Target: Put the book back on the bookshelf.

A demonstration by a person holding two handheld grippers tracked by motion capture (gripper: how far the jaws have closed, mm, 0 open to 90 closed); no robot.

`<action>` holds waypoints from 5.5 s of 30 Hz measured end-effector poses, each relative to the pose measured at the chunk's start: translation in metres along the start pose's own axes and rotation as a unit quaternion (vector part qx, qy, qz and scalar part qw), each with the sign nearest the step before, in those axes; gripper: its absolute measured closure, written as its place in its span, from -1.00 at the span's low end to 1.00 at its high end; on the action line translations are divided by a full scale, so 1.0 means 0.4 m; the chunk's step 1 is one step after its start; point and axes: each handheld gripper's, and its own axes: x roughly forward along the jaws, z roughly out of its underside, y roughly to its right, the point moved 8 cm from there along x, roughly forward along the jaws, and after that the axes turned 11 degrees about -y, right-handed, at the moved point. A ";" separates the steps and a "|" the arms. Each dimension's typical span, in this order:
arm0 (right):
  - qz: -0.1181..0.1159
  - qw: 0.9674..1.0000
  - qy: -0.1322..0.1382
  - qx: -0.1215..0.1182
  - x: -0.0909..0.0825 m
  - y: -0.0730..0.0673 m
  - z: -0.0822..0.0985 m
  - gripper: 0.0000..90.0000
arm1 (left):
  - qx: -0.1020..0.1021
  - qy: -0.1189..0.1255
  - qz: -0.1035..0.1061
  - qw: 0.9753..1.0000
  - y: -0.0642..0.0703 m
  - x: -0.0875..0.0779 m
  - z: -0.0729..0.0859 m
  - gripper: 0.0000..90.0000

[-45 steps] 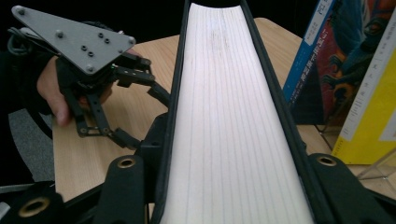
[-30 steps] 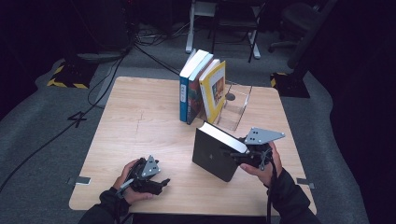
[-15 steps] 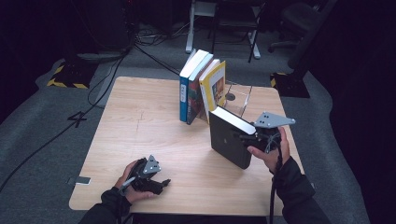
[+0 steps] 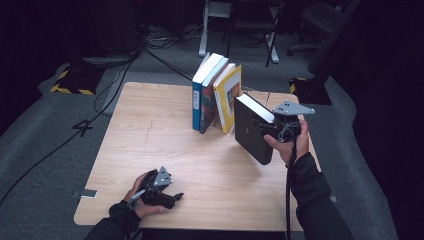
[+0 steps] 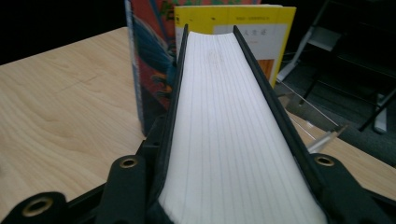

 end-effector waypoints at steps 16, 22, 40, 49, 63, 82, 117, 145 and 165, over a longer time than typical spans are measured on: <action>0.043 0.997 0.008 0.057 0.018 0.099 0.035 0.17 | 0.017 -0.004 0.005 1.000 0.022 0.000 -0.002 -0.58; 0.058 0.997 0.006 0.055 0.019 0.119 0.033 0.17 | 0.017 -0.004 0.011 1.000 0.029 0.003 -0.005 -0.58; 0.094 0.987 0.044 0.124 0.091 0.177 -0.078 0.18 | 0.030 -0.005 0.019 0.999 0.041 0.004 -0.008 -0.57; 0.116 0.979 0.055 0.155 0.143 0.201 -0.092 0.17 | 0.034 -0.006 0.024 0.999 0.047 0.005 -0.007 -0.57; 0.102 0.985 0.037 0.135 0.161 0.192 -0.028 0.16 | 0.036 -0.006 0.025 0.999 0.049 0.005 -0.008 -0.57; 0.086 0.991 0.024 0.105 0.123 0.142 0.047 0.12 | 0.038 -0.006 0.025 0.999 0.051 0.007 -0.010 -0.58; 0.058 0.986 0.086 0.127 0.188 0.128 0.120 -0.02 | 0.041 -0.005 0.028 0.999 0.051 0.007 -0.009 -0.58; 0.160 0.965 0.101 0.183 0.223 0.201 -0.034 0.19 | 0.057 -0.006 0.038 0.998 0.066 0.004 -0.004 -0.58; 0.197 0.951 0.149 0.186 0.309 0.236 -0.025 0.17 | 0.062 -0.004 0.045 0.997 0.072 -0.003 0.006 -0.56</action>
